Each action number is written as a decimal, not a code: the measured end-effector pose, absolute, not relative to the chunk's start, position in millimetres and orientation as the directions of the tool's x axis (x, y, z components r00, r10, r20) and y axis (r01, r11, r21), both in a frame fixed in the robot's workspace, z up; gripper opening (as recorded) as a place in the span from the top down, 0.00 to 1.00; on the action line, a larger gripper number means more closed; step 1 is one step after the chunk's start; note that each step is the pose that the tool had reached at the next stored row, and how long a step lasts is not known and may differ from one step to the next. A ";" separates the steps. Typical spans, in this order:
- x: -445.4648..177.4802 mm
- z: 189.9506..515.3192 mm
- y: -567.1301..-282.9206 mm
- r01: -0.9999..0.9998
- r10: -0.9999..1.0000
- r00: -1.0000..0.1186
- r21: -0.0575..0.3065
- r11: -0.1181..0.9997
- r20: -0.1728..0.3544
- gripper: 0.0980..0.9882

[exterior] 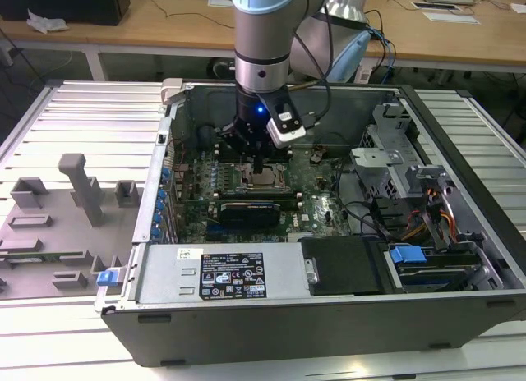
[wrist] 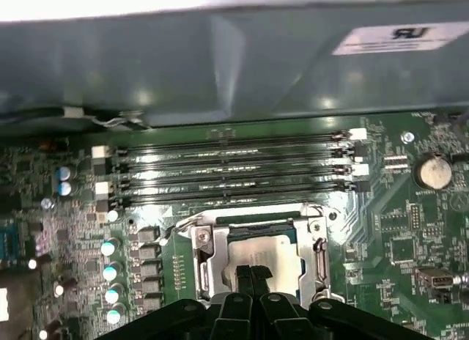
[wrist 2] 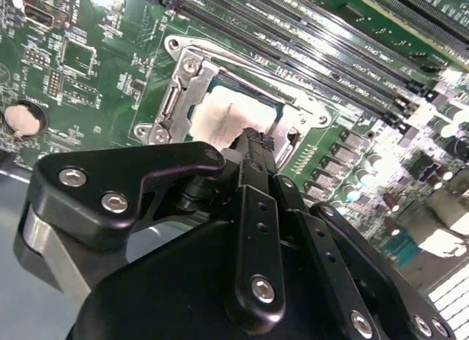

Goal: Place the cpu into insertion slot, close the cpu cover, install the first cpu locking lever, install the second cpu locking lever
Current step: 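Close the cpu cover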

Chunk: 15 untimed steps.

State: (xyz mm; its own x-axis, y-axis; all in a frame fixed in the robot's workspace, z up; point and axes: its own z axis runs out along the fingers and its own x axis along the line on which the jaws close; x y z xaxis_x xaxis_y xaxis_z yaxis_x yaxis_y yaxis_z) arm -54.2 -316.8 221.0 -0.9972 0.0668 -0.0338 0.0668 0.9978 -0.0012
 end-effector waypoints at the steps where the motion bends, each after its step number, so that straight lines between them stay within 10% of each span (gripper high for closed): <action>1: -56.4 220.7 -317.8 0.058 0.058 -0.998 -0.001 0.998 -0.034 0.99; 15: -68.7 210.2 -320.5 -0.091 -0.091 -0.995 -0.001 0.996 -0.034 0.99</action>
State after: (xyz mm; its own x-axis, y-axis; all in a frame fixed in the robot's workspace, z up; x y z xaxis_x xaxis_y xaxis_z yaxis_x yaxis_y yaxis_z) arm -68.7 -320.5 210.2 -0.9952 -0.0914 -0.0339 -0.0915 0.9958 -0.0007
